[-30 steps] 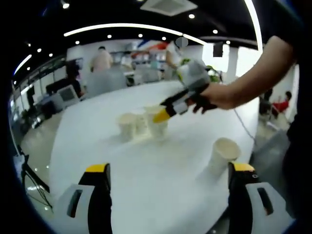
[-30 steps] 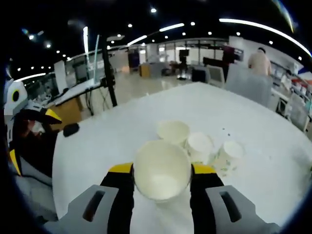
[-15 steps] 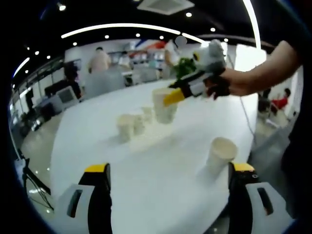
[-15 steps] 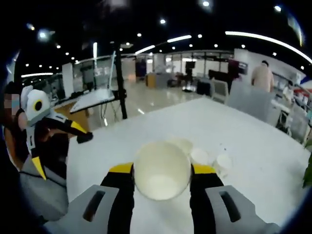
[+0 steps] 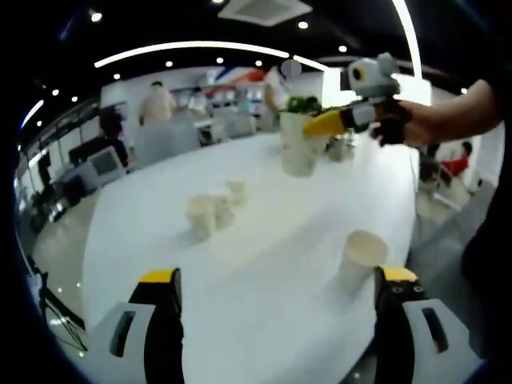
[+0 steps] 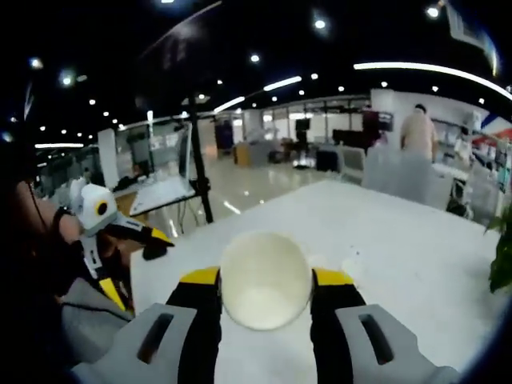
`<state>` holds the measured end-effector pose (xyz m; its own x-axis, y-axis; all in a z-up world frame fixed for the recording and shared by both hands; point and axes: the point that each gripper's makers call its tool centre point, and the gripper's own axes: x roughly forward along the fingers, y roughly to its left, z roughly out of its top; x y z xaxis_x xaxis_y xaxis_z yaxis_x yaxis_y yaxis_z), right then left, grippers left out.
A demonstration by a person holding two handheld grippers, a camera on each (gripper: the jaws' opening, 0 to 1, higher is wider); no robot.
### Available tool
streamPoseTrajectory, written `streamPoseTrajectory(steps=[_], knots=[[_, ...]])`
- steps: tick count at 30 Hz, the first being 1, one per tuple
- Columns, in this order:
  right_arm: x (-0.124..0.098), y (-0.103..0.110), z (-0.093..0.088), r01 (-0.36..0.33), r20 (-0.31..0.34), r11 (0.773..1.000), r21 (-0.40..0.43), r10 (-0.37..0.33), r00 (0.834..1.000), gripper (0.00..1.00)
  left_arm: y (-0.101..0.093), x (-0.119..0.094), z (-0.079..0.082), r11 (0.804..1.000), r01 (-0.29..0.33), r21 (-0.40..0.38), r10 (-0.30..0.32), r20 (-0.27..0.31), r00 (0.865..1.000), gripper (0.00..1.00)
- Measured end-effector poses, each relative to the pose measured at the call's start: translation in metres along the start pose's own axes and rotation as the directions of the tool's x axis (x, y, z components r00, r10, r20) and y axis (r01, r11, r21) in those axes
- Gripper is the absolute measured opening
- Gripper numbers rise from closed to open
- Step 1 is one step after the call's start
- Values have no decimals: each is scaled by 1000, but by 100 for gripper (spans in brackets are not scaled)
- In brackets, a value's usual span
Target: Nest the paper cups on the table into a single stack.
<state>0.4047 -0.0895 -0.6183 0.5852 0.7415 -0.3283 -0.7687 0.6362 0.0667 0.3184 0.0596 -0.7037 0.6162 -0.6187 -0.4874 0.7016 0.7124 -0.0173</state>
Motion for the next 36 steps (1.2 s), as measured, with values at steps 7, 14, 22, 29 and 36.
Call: streamPoseTrajectory(steps=[7,14,22,29,36], knots=[[-23,7,12,0,44,1000,15,0,999,39,-2,2,3,1000,9,-10,-9,10,1000,100],[-40,27,15,-32,66,999,41,30,997,39,-6,3,6,1000,15,-5,-15,8,1000,100],[-59,44,9,-55,104,993,107,44,994,39,-8,3,8,1000,18,2,-18,6,1000,100],[-72,51,5,-62,118,990,129,47,992,39,-13,2,7,1000,25,8,-25,-2,1000,100],[-75,59,0,-68,103,993,98,58,993,39,-15,3,7,999,32,16,-32,-4,999,100]])
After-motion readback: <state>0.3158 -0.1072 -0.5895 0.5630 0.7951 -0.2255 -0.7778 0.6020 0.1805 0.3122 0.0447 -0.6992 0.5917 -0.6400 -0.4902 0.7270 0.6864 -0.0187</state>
